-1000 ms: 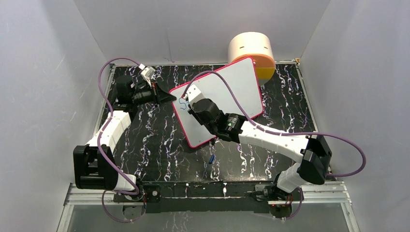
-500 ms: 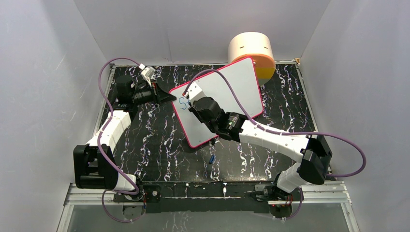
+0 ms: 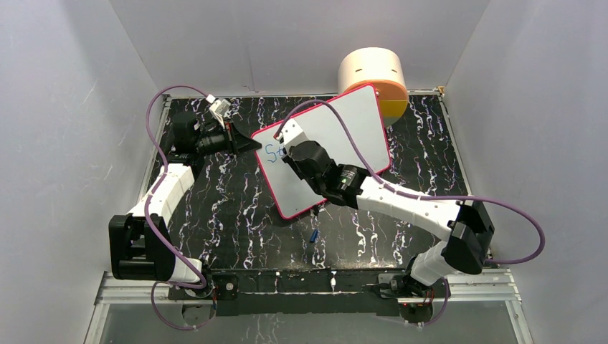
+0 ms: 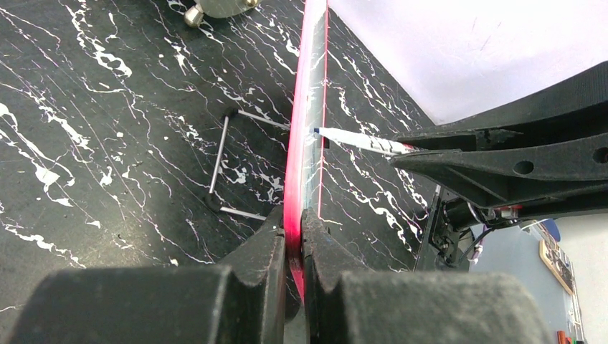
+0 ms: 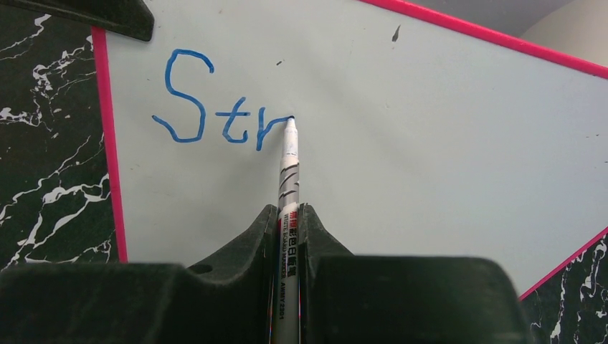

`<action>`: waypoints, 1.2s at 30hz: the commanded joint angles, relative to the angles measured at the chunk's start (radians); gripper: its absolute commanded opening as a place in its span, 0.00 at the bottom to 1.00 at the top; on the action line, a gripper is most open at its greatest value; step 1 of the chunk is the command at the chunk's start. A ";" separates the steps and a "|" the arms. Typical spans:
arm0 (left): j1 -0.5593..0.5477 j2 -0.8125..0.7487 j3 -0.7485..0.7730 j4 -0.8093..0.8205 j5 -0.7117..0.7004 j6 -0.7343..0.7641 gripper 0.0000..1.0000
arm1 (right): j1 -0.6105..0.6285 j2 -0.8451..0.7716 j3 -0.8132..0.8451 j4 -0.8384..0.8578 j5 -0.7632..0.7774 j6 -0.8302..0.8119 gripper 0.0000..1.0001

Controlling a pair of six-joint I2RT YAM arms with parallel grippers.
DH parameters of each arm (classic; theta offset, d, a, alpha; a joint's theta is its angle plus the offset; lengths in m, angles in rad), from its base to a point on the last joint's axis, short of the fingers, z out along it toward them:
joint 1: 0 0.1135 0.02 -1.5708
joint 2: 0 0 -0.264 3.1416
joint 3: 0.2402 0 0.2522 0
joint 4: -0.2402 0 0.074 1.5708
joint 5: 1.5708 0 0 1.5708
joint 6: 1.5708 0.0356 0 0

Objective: Write a sentence on the whiteboard

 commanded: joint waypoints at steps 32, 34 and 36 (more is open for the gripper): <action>-0.044 0.028 -0.004 -0.090 -0.021 0.094 0.00 | -0.041 -0.072 -0.031 0.043 -0.059 0.036 0.00; -0.044 0.027 -0.004 -0.090 -0.021 0.093 0.00 | -0.041 -0.070 -0.031 0.043 -0.065 0.038 0.00; -0.045 0.028 -0.004 -0.090 -0.020 0.093 0.00 | -0.042 -0.065 -0.028 0.041 -0.065 0.038 0.00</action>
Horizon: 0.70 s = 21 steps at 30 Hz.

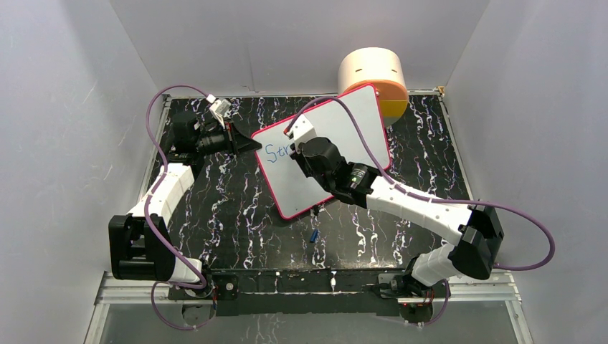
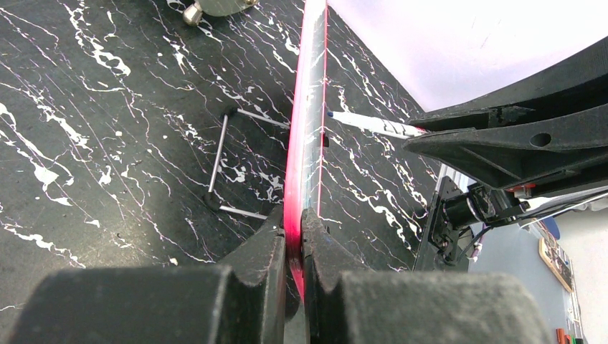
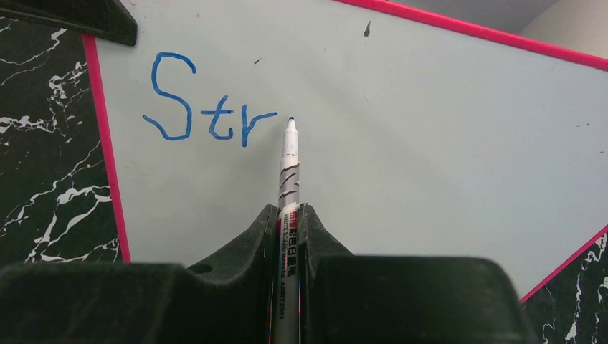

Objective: Write a sentence on the whiteboard

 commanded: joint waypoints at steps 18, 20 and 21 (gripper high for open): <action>-0.045 0.031 -0.008 -0.074 -0.018 0.082 0.00 | -0.012 0.026 0.012 0.043 -0.022 0.012 0.00; -0.045 0.031 -0.008 -0.074 -0.017 0.083 0.00 | -0.012 0.027 0.014 0.042 -0.031 0.012 0.00; -0.045 0.030 -0.008 -0.074 -0.018 0.083 0.00 | -0.012 0.027 0.014 0.039 -0.036 0.012 0.00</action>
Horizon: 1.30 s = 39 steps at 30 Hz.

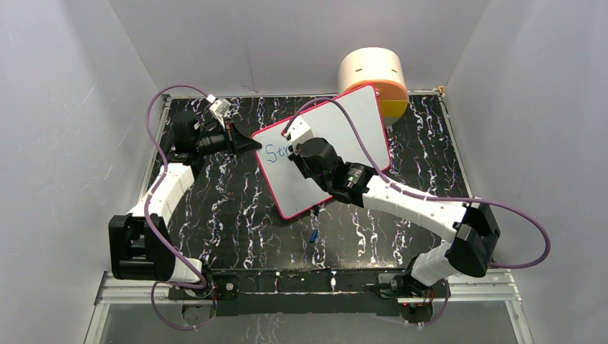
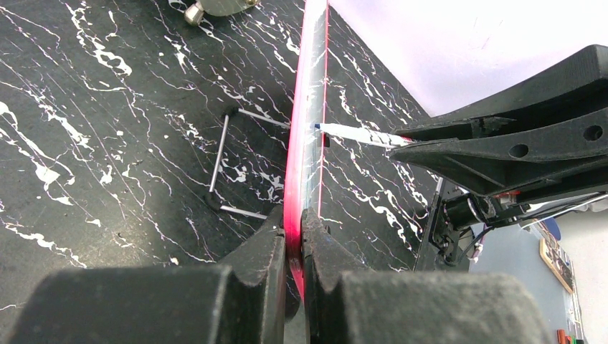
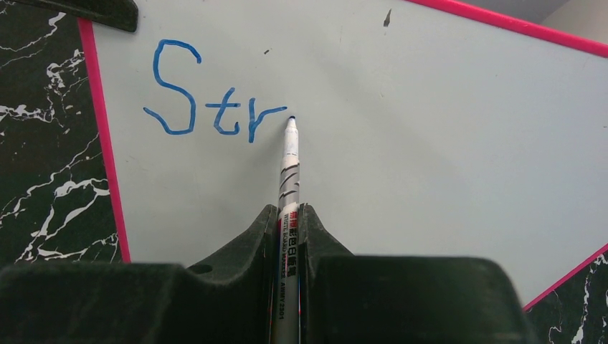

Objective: Write a sentence on the whiteboard

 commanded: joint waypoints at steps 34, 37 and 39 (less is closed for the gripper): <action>-0.045 0.029 -0.009 -0.072 -0.018 0.083 0.00 | -0.008 -0.027 -0.003 -0.072 0.030 0.006 0.00; -0.044 0.029 -0.009 -0.072 -0.017 0.083 0.00 | -0.013 -0.029 -0.006 -0.057 0.046 0.008 0.00; -0.044 0.029 -0.009 -0.072 -0.015 0.083 0.00 | -0.014 -0.029 -0.007 -0.041 0.054 0.008 0.00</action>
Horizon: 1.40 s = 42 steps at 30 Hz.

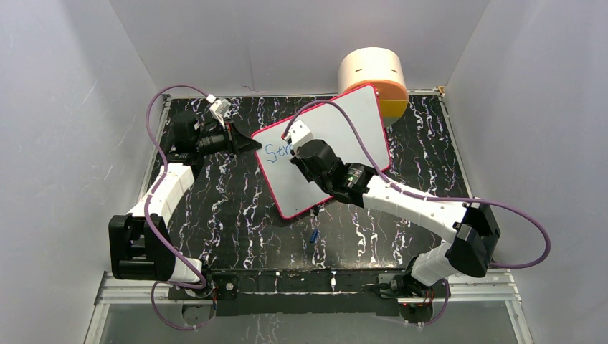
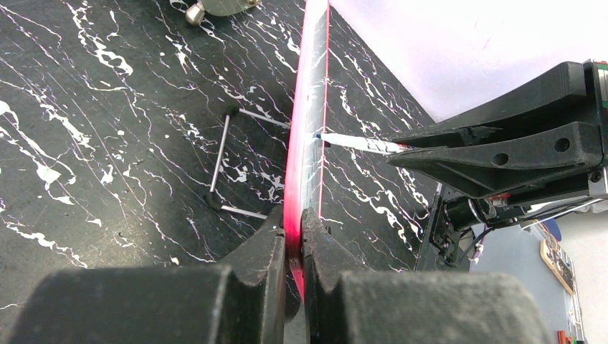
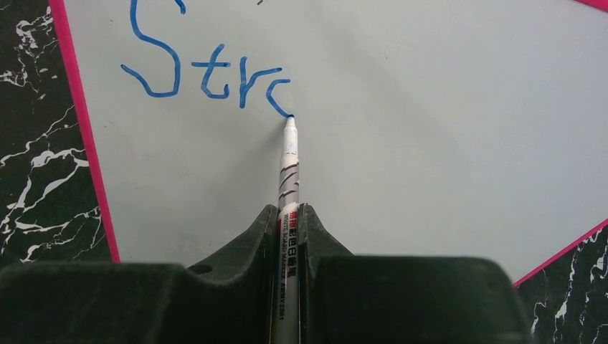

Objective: Write a sentence on the whiteboard

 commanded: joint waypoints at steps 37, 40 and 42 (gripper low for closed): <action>-0.044 0.030 -0.007 -0.074 -0.020 0.082 0.00 | -0.029 -0.003 0.028 0.131 -0.042 -0.025 0.00; -0.044 0.031 -0.007 -0.074 -0.022 0.082 0.00 | -0.030 -0.005 0.029 0.119 -0.050 -0.023 0.00; -0.044 0.032 -0.005 -0.076 -0.022 0.082 0.00 | -0.029 -0.004 0.029 0.112 -0.056 -0.023 0.00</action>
